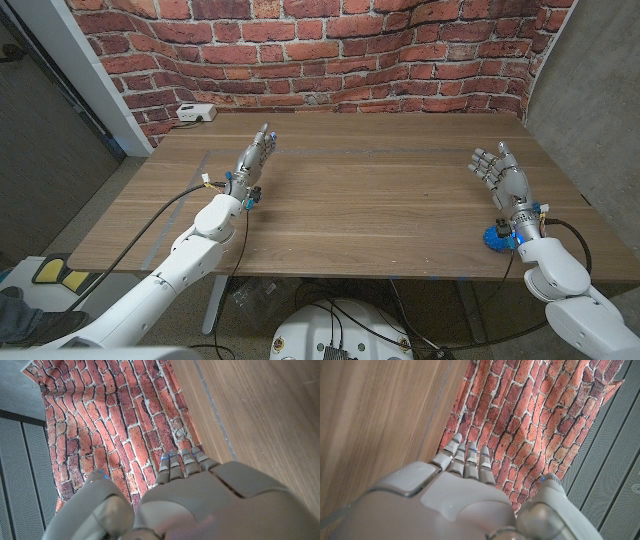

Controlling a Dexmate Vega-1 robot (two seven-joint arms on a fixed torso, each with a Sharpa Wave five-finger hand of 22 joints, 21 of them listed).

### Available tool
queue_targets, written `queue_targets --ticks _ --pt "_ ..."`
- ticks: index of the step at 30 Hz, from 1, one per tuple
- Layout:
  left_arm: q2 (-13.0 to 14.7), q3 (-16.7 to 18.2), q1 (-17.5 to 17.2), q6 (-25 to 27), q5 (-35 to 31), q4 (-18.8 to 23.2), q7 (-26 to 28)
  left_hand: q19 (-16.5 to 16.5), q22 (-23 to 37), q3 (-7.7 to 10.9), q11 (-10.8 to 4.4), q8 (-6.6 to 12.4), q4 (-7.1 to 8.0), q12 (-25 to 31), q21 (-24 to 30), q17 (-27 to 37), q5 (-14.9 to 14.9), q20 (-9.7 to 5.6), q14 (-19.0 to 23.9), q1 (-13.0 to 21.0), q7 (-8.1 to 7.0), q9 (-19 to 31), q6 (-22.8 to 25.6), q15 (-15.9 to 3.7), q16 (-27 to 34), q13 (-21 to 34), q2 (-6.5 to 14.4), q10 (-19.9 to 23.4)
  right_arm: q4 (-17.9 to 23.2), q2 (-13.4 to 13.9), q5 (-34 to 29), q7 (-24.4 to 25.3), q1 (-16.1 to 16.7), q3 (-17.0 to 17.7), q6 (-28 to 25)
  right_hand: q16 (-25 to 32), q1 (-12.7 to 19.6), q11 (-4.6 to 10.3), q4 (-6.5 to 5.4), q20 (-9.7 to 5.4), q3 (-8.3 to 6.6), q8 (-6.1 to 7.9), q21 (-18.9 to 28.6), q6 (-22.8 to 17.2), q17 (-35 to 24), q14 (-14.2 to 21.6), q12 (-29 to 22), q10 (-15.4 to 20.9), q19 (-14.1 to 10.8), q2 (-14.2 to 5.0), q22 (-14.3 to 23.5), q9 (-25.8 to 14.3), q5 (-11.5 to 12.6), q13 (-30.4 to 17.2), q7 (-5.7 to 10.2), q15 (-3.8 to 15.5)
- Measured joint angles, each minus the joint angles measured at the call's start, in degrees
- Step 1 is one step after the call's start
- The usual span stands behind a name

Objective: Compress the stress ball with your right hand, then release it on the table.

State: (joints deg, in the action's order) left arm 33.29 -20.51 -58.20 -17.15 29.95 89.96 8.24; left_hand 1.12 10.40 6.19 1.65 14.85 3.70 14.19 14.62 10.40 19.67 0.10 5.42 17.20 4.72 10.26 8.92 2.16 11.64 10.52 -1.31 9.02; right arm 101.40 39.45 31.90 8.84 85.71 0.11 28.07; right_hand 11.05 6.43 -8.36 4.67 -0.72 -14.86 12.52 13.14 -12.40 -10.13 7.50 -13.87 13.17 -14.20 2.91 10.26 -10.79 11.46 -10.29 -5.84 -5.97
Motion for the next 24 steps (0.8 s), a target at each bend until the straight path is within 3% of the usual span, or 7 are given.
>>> queue_targets --ticks 1,6,7,24 --pt "-0.01 -0.03 0.02 0.48 -0.55 0.00 0.47 0.00 0.00 0.00 0.00 0.00 0.00 0.00 0.00 0.00 0.00 0.00 0.00 0.00 0.00 0.00 0.00 0.00 0.00 0.00 0.00 0.00 0.68 -0.58 0.00 0.00 2.21 1.41 0.00 0.00 0.00 0.12 0.00 0.00 0.00 0.00 0.00 0.00 0.00 0.13 0.00 0.12 0.00 0.00 0.00 0.00 0.00 0.00 0.00 -0.12" --pt "-0.31 -0.28 0.52 0.48 -0.55 0.00 0.47 0.00 0.00 0.00 0.00 -0.26 0.00 0.00 -0.22 0.00 0.00 0.00 0.00 0.00 0.00 0.00 0.41 0.00 0.00 0.00 0.00 0.00 0.68 -0.58 0.01 -0.01 2.21 1.41 0.00 0.00 0.19 0.19 0.00 0.00 0.00 0.00 0.00 -0.07 0.00 0.20 0.00 0.65 0.00 -0.19 0.00 0.00 0.00 0.00 0.08 -0.20" --pt "-0.35 -0.36 0.67 0.49 -0.95 -0.02 0.54 0.00 0.00 0.00 0.00 -0.26 0.00 0.00 -0.22 0.00 0.00 0.00 0.00 0.00 -0.10 0.00 0.52 0.00 0.00 0.00 0.00 0.00 1.63 -1.21 0.01 -0.01 4.18 2.62 0.00 0.00 0.23 0.19 0.10 0.00 -0.10 0.00 0.00 -0.22 0.00 0.20 0.00 0.65 0.00 -0.23 0.00 0.00 0.00 0.00 0.22 -0.20" --pt "-1.07 -1.56 2.20 0.49 -1.93 -0.60 -0.04 -0.01 0.00 0.00 0.00 -0.57 0.01 -0.44 -0.44 0.00 0.00 0.00 -0.01 0.53 -0.10 -0.01 0.51 -0.01 -0.24 0.00 0.54 0.00 4.03 -3.93 -1.23 0.19 9.82 6.70 1.04 0.00 0.53 0.19 0.23 0.20 -0.24 0.86 0.00 -4.80 -0.15 1.54 -0.55 2.69 -1.23 -0.53 0.00 -0.29 -0.24 -0.30 1.33 -0.09"
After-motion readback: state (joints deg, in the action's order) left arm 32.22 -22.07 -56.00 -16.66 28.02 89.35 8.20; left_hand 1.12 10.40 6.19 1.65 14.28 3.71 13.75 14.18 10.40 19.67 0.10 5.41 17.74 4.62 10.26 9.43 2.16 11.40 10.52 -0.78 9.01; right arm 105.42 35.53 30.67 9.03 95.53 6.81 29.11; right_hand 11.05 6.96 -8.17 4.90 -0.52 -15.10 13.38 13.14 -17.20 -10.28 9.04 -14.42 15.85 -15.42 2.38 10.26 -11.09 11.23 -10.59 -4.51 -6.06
